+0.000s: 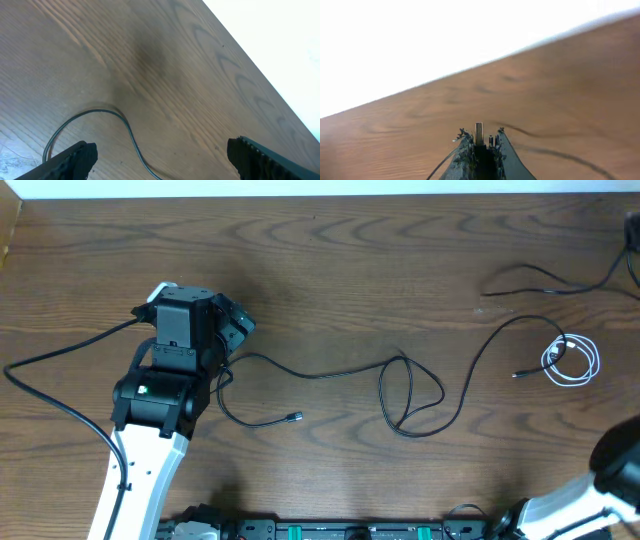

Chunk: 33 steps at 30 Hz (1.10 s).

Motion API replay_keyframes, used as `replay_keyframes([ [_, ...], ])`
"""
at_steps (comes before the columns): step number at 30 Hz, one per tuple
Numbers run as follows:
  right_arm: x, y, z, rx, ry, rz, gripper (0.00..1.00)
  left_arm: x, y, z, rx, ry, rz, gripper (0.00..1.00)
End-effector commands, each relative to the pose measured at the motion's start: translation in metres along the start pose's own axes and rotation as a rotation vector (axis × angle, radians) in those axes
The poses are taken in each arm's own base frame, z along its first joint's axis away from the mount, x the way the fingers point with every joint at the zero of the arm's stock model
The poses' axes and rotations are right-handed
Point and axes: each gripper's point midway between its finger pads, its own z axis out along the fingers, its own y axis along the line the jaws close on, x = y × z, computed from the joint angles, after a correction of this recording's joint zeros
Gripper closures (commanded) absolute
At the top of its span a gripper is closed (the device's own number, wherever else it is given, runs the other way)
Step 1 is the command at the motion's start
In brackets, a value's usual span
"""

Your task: Untangle cables

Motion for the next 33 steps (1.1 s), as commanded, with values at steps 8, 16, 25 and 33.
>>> replay_keyframes([
  [8,0.025,0.133,0.025,-0.283,0.137,0.168,0.99,-0.004,-0.001,-0.002,-0.001,-0.011,0.004,0.1],
  [16,0.069,0.159,0.111,-0.565,0.32,0.386,0.99,-0.004,-0.001,-0.002,-0.001,-0.011,0.004,0.1],
  [25,0.126,0.094,0.191,-0.375,0.361,0.472,0.95,-0.004,-0.001,-0.002,-0.001,-0.011,0.004,0.1],
  [33,0.162,0.047,0.197,-0.093,0.411,0.337,0.73,-0.004,-0.001,-0.002,-0.001,-0.011,0.004,0.1],
])
